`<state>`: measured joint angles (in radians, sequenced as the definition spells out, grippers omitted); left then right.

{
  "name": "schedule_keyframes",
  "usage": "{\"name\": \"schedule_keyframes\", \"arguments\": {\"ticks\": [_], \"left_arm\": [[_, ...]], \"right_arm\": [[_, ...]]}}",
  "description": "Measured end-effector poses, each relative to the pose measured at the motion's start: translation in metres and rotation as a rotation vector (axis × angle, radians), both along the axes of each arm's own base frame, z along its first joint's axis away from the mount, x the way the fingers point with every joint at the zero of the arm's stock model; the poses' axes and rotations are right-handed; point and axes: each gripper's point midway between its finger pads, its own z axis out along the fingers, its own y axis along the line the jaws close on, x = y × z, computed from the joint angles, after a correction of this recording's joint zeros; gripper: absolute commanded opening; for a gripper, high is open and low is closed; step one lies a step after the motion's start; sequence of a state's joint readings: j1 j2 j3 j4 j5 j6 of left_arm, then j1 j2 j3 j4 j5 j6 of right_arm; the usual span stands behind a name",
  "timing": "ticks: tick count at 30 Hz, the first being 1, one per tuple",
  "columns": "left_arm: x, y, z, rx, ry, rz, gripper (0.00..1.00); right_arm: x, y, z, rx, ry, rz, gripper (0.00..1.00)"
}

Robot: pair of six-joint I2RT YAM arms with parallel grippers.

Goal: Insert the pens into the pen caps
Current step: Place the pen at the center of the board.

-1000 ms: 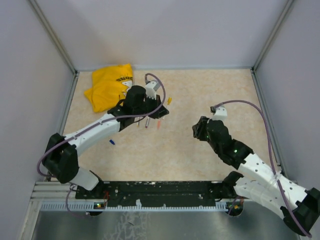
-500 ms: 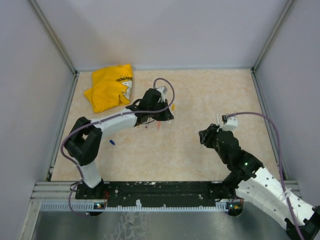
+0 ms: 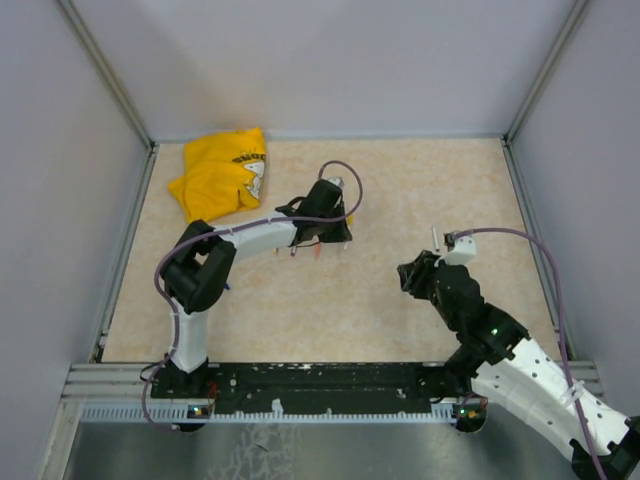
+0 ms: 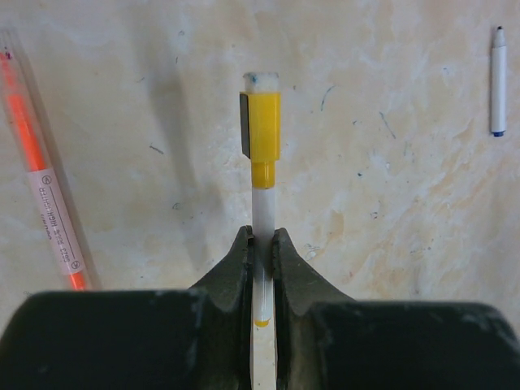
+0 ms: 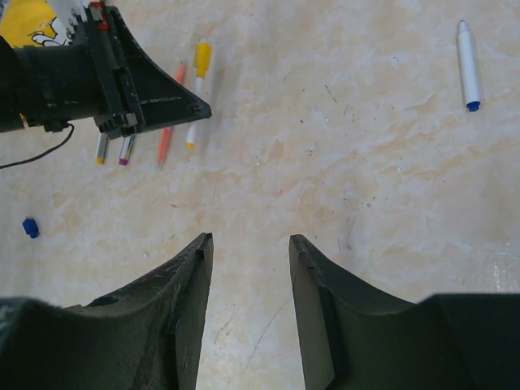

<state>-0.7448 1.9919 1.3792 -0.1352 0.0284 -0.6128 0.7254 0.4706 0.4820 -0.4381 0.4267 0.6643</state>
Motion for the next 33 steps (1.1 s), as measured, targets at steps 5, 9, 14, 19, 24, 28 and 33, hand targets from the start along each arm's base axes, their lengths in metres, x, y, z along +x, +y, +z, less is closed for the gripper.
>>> {"name": "schedule_keyframes", "arguments": {"ticks": [5,9,14,19,24,28,33], "left_arm": [[-0.003,0.006,-0.019,0.044,0.036,0.023,0.11],[-0.002,0.009,-0.022,0.054,0.040,0.040,0.16],[-0.001,0.009,-0.022,0.051,0.041,0.049,0.19],[-0.002,0.009,-0.025,0.049,0.049,0.055,0.21],[-0.005,0.012,-0.029,0.055,0.056,0.056,0.22],[-0.005,0.011,-0.029,0.054,0.056,0.056,0.25],[-0.005,0.011,-0.029,0.054,0.057,0.056,0.30]], "right_arm": [[-0.001,0.000,-0.007,-0.017,0.010,0.009,0.43],[-0.002,0.001,-0.011,-0.030,0.014,0.025,0.43],[-0.002,0.004,-0.010,-0.030,0.008,0.045,0.43],[-0.001,0.006,-0.010,-0.027,0.001,0.054,0.43],[-0.001,0.010,-0.008,-0.017,-0.004,0.066,0.44],[-0.001,0.012,-0.009,-0.017,0.002,0.075,0.44],[-0.002,0.013,-0.009,-0.012,0.002,0.083,0.44]]}}
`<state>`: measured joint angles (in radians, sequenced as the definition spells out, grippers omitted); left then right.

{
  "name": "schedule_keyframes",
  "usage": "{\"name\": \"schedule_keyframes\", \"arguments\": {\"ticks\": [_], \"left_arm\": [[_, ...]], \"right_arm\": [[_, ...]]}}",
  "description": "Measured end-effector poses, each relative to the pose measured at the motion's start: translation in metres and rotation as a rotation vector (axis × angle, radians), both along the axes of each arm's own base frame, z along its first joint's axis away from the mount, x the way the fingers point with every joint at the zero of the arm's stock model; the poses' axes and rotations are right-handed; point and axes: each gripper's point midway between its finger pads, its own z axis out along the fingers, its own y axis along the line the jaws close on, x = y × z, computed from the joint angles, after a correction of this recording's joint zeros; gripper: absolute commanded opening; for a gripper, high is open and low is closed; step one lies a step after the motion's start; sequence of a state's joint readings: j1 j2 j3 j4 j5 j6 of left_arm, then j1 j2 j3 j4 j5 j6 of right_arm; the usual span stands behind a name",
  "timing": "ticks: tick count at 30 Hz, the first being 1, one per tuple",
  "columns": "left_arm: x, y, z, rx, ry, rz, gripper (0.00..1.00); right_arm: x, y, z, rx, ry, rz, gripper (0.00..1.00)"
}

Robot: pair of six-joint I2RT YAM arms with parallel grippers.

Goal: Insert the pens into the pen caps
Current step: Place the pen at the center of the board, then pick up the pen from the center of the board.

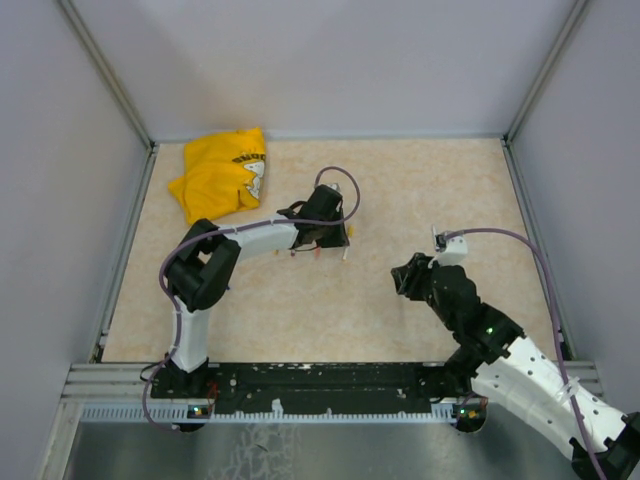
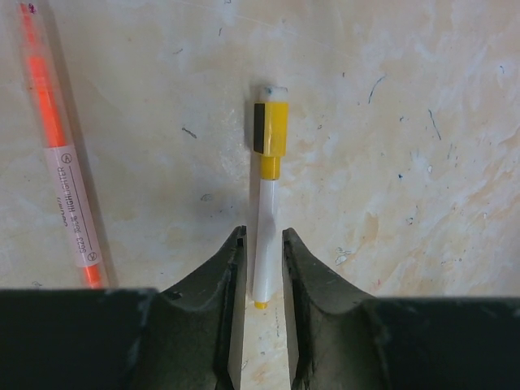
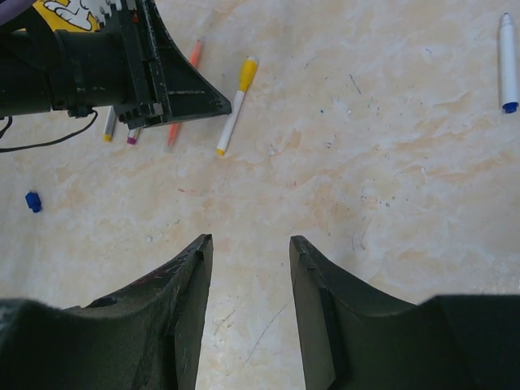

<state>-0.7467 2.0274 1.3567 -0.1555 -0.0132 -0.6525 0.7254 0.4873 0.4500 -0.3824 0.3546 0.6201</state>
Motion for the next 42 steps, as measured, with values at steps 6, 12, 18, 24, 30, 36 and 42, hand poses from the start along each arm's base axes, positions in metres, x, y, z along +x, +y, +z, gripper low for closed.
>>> {"name": "schedule_keyframes", "arguments": {"ticks": [6,12,18,24,30,36,42], "left_arm": [[-0.003,0.002,-0.003,0.002,-0.003,-0.008,0.33],[-0.005,0.008,0.023,-0.009,-0.058,-0.026,0.35],[-0.005,0.022,0.070,-0.035,-0.176,-0.007,0.37],[-0.008,0.042,0.079,-0.012,-0.218,0.019,0.35],[-0.011,0.073,0.074,0.009,-0.209,0.057,0.37],[-0.008,0.111,0.085,0.008,-0.234,0.118,0.39],[-0.012,0.145,0.105,0.003,-0.293,0.156,0.45]], "right_arm": [[0.000,0.000,0.000,-0.002,0.001,0.001,0.44],[0.002,0.000,-0.010,-0.037,0.028,0.002,0.44],[0.004,0.000,-0.024,-0.107,0.076,0.005,0.44],[0.014,0.002,-0.018,-0.177,0.085,0.003,0.44],[0.033,0.001,-0.004,-0.233,0.097,-0.014,0.44],[0.056,-0.011,-0.012,-0.243,0.185,-0.043,0.44],[0.083,-0.040,-0.029,-0.225,0.291,-0.124,0.45]]}}
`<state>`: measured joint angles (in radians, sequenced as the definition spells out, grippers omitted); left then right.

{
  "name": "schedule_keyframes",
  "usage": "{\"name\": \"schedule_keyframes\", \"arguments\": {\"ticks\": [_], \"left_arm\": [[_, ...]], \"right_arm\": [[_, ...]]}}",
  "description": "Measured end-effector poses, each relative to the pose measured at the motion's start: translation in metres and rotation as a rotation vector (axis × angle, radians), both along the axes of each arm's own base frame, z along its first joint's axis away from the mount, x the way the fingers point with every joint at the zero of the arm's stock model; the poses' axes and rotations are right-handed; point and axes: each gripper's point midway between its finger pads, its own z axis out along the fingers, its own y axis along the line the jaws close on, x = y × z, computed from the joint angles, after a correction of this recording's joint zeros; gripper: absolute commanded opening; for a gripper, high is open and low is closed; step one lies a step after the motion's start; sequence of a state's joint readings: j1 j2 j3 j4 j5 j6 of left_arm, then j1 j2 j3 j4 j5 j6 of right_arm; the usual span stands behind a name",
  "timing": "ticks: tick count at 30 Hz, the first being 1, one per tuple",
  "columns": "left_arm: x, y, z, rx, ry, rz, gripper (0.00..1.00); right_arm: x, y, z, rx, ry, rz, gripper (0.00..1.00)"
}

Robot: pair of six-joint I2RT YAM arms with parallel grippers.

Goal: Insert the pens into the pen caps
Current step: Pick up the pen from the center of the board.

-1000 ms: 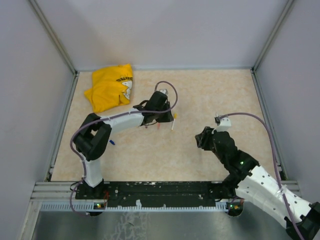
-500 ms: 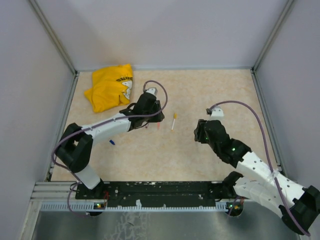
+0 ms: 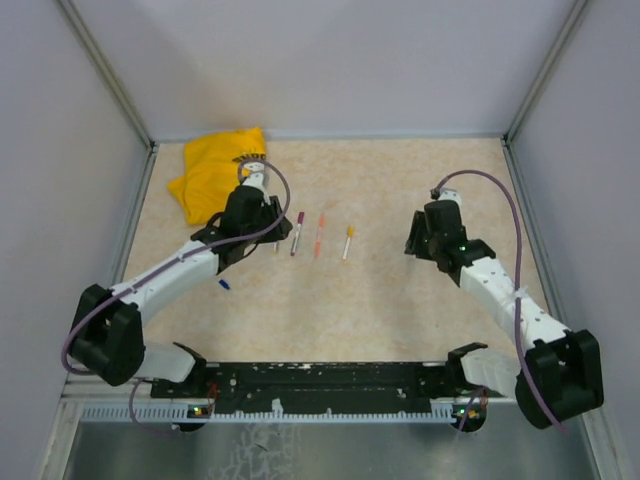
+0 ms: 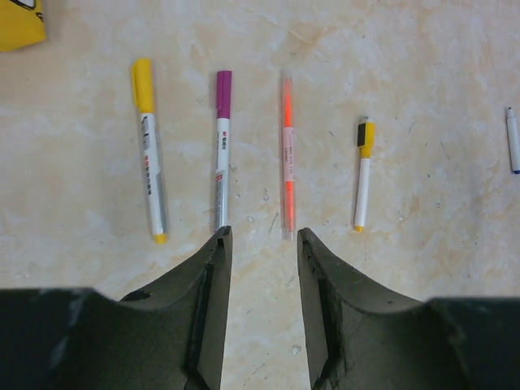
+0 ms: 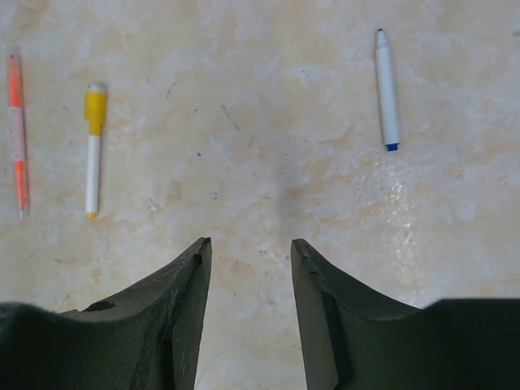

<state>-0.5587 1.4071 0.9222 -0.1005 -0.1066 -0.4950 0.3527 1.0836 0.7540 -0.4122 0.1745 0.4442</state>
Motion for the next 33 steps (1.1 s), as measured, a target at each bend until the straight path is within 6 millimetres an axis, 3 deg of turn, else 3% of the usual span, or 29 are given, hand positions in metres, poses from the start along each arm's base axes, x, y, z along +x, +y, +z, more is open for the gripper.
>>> {"name": "schedule_keyframes", "arguments": {"ticks": [8,14,19,26,33], "left_arm": [[-0.014,0.026,0.017,0.024,-0.055,-0.001,0.47],[-0.019,0.033,0.035,0.039,-0.106,-0.019,0.47],[-0.021,0.034,0.033,0.057,-0.103,-0.028,0.47],[-0.023,0.036,0.029,0.073,-0.089,-0.033,0.48],[-0.024,0.037,0.029,0.077,-0.086,-0.034,0.50]], "right_arm": [[0.023,-0.044,-0.026,-0.047,0.103,-0.132,0.45],[0.037,-0.069,-0.039,-0.104,0.150,-0.184,0.45],[0.044,-0.083,-0.058,-0.148,0.211,-0.199,0.44],[0.050,-0.094,-0.077,-0.167,0.269,-0.203,0.40],[0.061,-0.091,-0.089,-0.151,0.301,-0.172,0.31]]}}
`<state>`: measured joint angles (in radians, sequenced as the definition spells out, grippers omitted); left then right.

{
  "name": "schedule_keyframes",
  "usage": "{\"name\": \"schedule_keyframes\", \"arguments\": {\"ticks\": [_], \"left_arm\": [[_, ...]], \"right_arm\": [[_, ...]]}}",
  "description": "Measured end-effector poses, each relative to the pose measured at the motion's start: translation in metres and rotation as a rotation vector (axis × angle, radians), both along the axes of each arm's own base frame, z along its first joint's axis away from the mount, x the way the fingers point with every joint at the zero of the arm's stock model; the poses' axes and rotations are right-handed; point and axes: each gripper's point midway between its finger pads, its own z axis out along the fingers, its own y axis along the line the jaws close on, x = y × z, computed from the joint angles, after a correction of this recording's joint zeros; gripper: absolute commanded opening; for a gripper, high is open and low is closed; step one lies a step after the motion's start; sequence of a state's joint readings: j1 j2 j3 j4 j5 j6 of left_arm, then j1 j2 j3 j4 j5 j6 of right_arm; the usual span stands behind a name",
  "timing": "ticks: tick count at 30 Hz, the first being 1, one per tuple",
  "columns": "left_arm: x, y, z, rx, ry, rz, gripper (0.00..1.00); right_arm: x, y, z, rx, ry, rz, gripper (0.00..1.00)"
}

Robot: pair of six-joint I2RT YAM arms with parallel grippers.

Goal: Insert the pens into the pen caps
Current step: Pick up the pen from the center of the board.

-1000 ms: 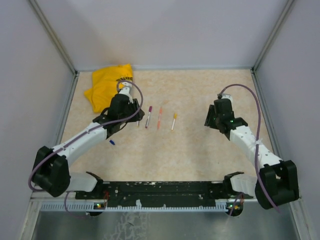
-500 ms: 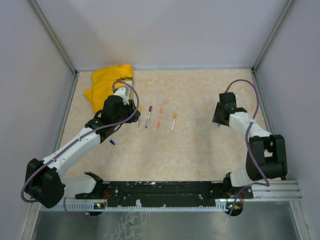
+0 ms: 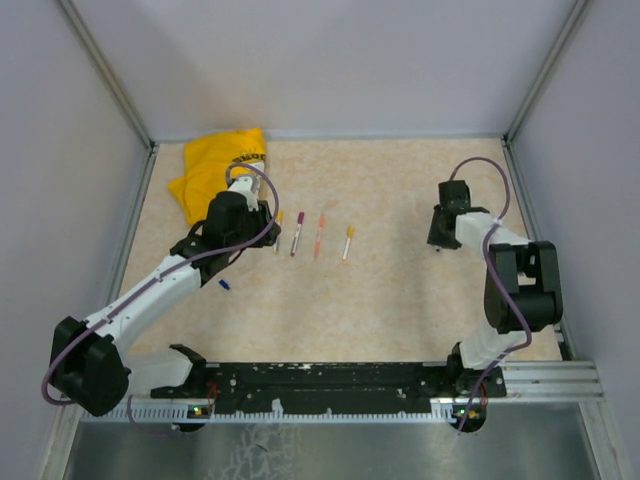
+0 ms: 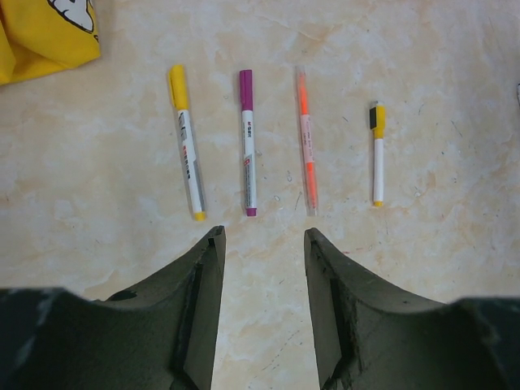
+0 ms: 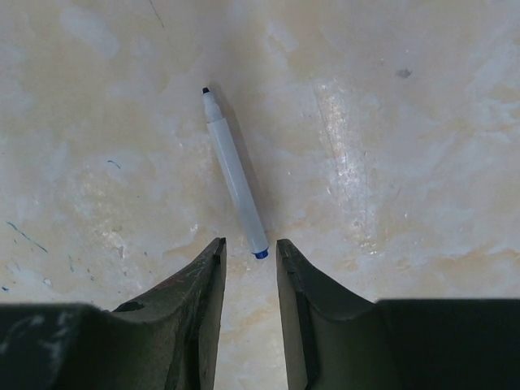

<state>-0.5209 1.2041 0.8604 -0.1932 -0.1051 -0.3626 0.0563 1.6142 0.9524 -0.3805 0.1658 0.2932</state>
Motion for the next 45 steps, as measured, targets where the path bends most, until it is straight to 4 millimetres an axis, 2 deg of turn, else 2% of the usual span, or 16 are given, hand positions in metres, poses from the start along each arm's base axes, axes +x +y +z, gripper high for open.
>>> {"name": "schedule_keyframes", "arguments": {"ticks": [7,17,25,29,35,37,40,45], "left_arm": [[0.000,0.000,-0.001,0.001,0.004,0.001,0.52],[-0.002,-0.001,-0.020,0.022,0.062,-0.005,0.51],[-0.004,-0.002,-0.021,0.025,0.072,-0.014,0.51],[-0.003,-0.002,-0.022,0.029,0.076,-0.016,0.52],[-0.005,-0.003,-0.024,0.030,0.089,-0.025,0.52],[-0.006,-0.004,-0.024,0.027,0.091,-0.030,0.52],[-0.006,-0.005,-0.024,0.025,0.093,-0.035,0.52],[-0.008,-0.009,-0.019,0.005,0.084,-0.055,0.53]], "right_arm": [[0.001,0.001,-0.017,0.000,0.050,0.015,0.27],[0.004,0.000,-0.017,-0.011,0.045,0.031,0.17],[0.004,0.000,-0.017,-0.015,0.042,0.039,0.08],[0.004,0.000,-0.012,-0.015,0.030,0.039,0.06],[0.008,0.007,0.025,-0.008,-0.079,0.054,0.05],[0.010,0.015,0.038,-0.005,-0.120,0.072,0.05],[0.009,0.040,0.051,0.012,-0.160,0.127,0.05],[0.004,0.097,0.067,0.103,-0.221,0.244,0.05]]}}
